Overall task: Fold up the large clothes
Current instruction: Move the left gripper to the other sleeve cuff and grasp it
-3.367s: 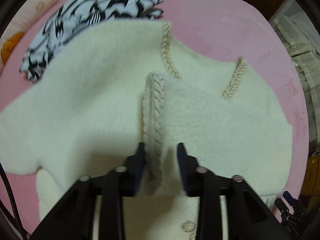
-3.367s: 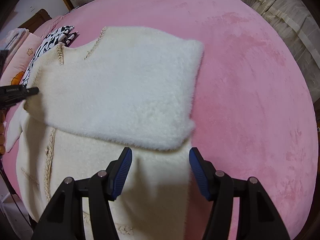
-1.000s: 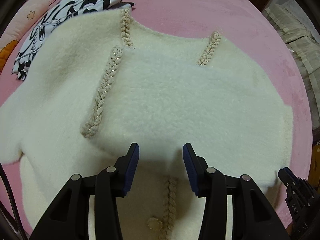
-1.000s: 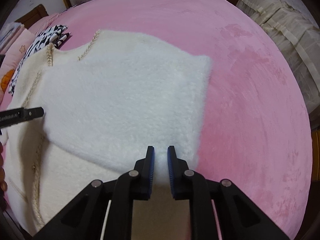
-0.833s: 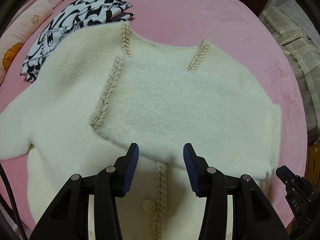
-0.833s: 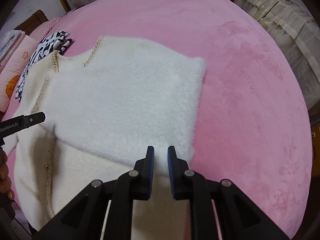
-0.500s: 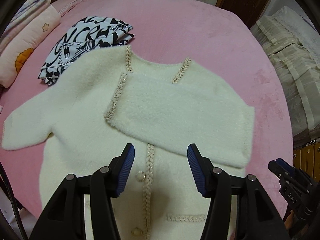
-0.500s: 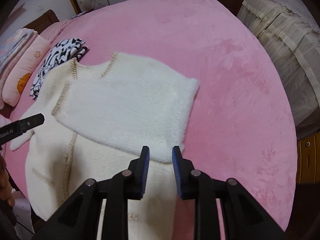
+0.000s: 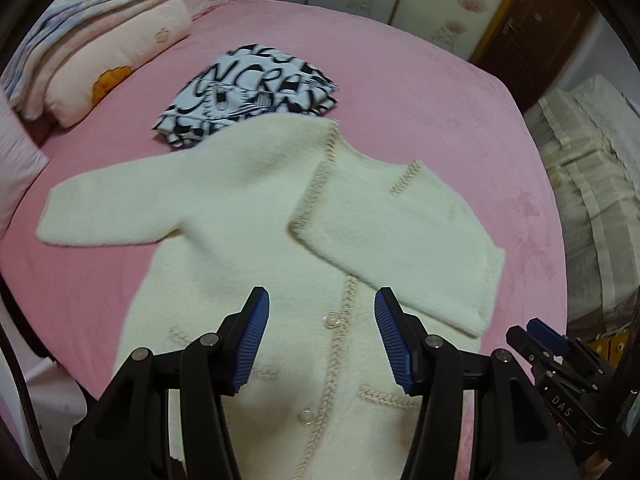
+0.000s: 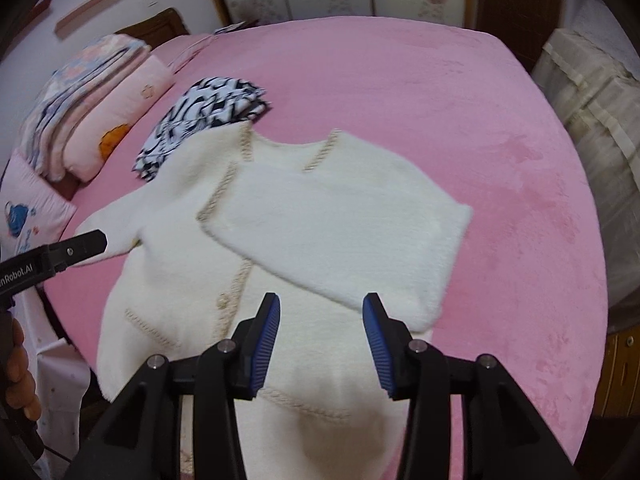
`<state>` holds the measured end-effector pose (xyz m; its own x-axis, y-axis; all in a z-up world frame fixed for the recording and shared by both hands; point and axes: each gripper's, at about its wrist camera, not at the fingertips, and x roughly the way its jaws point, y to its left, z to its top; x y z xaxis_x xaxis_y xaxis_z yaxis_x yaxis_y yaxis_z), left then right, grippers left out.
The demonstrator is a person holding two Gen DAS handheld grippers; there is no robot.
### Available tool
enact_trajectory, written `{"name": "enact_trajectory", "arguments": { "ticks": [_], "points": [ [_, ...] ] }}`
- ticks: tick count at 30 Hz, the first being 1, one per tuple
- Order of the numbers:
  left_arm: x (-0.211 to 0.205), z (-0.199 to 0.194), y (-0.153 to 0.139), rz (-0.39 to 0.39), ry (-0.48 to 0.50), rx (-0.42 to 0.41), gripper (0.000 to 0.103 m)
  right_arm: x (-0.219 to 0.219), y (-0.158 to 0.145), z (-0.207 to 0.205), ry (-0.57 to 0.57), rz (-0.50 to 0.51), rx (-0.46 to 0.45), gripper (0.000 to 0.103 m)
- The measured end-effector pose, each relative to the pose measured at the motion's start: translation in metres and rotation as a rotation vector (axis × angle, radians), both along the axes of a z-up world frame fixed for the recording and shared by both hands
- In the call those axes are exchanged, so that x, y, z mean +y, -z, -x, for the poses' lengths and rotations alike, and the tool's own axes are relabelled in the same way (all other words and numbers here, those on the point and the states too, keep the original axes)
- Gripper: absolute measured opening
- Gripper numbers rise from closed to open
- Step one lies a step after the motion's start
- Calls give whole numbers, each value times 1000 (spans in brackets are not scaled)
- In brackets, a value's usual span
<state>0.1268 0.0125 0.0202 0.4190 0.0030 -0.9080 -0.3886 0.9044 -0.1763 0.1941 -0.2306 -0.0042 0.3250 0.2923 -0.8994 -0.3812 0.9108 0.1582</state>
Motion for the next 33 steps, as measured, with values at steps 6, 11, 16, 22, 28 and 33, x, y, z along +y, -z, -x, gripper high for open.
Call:
{"name": "enact_trajectory", "arguments": {
  "ticks": [6,11,16,22,28,33],
  "points": [
    [67,44,-1,11,-70,-27,54,63,-17,18,-82,25,-35,43],
    [147,78,23,55,-141,5,55,125,-20,32,-113,64,-63,43],
    [243,97,58,124,-223,55,55,193,-5,37,-48,71,-14,43],
    [339,121,107,199,-330,71,55,299,21,44,-94,92,7,43],
    [417,145,157,298,-455,64,55,399,43,43,-166,117,-11,43],
    [469,159,197,398,-576,55,55,458,60,43,-218,123,-2,43]
  ]
}}
